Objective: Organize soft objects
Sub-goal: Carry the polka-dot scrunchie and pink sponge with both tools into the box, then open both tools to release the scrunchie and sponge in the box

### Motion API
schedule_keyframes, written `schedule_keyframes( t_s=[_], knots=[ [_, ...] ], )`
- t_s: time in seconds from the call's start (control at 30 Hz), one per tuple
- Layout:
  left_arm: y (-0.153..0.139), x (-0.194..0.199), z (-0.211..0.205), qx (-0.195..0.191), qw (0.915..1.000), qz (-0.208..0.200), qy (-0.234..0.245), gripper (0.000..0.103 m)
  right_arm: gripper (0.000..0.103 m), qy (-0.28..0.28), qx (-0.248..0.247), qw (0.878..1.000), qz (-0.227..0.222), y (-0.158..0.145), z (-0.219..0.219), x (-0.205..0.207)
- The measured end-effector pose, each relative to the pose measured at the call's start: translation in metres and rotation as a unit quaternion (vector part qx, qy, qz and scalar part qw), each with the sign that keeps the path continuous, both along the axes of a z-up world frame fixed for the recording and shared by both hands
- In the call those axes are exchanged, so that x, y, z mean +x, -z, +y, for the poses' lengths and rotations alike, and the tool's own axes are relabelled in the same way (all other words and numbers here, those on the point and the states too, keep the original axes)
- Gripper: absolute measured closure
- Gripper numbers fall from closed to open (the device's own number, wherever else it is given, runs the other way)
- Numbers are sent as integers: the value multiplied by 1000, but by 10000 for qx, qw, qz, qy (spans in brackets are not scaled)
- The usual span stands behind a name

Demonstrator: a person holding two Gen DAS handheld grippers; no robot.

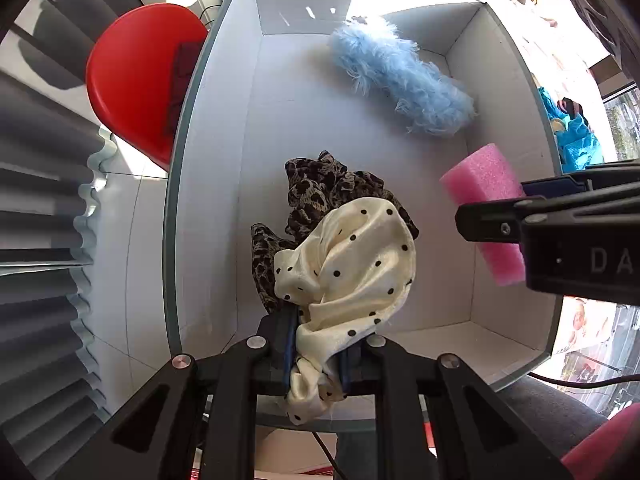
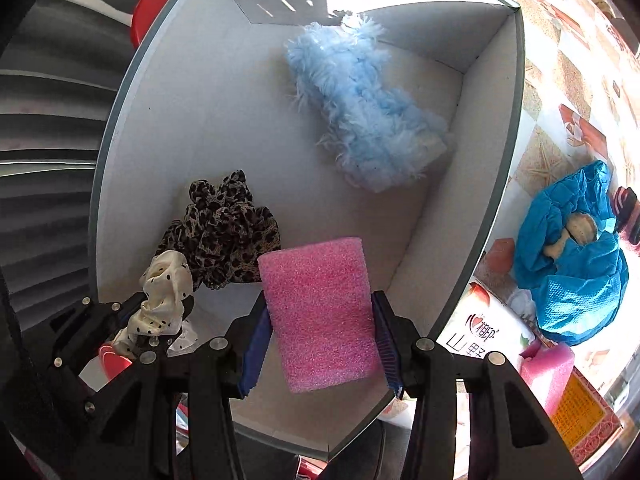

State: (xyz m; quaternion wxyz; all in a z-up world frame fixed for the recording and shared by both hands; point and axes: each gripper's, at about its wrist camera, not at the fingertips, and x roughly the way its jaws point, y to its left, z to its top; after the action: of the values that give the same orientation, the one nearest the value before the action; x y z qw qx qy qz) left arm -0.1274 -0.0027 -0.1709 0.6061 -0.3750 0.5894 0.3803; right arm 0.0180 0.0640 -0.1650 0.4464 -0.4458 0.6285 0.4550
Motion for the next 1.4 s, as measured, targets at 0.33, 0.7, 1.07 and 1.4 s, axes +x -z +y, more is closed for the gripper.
schedule_keyframes(
  t_s=[0.33,0.7,1.07,1.4],
  knots=[
    [19,4,-8,67,9985,330,432,85,53,143,39,9998,112,-4,10,4],
    [13,-6,4,214,9984,392,343,82,53,272,332,9987,269,-18,22,5],
    [-35,-2,-2,828,9964,-29,158,19,48,318,983,9940,349,-56,32,19],
    [-56,-5,9,1002,9941,-398,-68,0,0,597,1033,9920,405,-64,13,25]
  ],
)
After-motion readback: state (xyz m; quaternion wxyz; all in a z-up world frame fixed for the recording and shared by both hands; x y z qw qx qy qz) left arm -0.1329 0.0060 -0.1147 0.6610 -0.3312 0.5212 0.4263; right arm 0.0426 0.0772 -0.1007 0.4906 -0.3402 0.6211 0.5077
